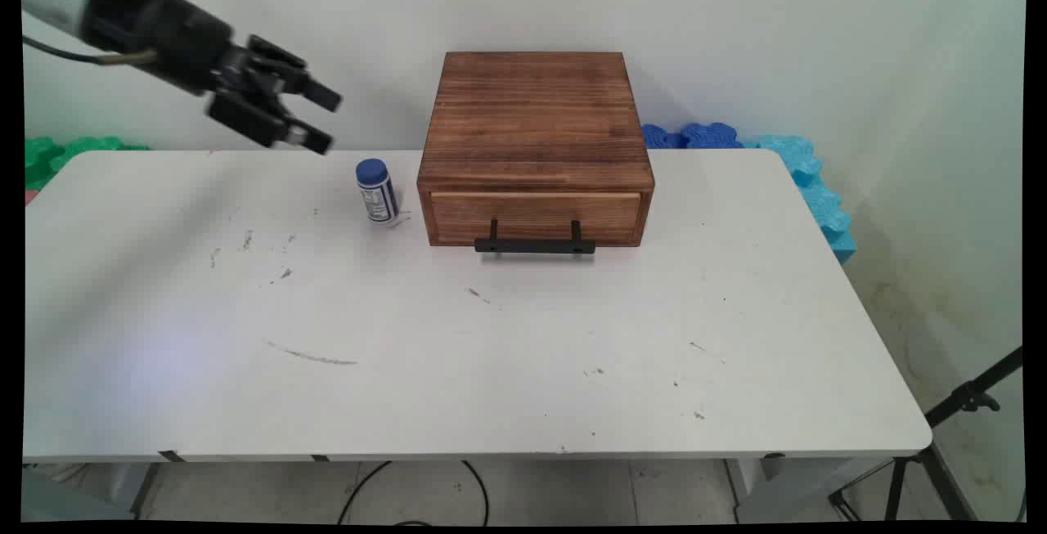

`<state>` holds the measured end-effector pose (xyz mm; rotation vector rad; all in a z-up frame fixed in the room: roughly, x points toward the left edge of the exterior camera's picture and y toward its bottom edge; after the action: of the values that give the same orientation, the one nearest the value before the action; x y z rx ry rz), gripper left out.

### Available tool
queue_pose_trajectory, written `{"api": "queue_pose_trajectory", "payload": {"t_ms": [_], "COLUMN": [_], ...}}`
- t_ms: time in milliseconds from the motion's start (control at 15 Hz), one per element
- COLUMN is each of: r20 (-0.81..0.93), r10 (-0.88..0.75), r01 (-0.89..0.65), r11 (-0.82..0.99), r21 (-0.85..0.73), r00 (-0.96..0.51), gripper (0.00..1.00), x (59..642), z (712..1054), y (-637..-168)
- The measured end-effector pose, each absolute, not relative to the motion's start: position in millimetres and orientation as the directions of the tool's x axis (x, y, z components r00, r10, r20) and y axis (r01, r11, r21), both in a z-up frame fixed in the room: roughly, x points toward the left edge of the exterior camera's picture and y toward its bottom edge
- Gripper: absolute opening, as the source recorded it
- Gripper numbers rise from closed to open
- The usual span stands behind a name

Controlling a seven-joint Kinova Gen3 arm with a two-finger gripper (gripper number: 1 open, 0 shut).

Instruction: Open the drawer

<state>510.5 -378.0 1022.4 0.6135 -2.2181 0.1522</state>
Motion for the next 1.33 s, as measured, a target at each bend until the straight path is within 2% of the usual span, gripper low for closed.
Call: {"api": "queue_pose_trajectory", "payload": {"t_ms": [667,1333], "r20": [0.61,0.507], "r10": [-0.367,-0.365], "r01": [-0.452,-0.446], "r11": [0.892,0.894], "r21": [0.016,-0.044], "r00": [-0.702,-0.781], "gripper": [1.0,1.0], "x": [362,275], "z": [956,897], "y": [-410,-452]}}
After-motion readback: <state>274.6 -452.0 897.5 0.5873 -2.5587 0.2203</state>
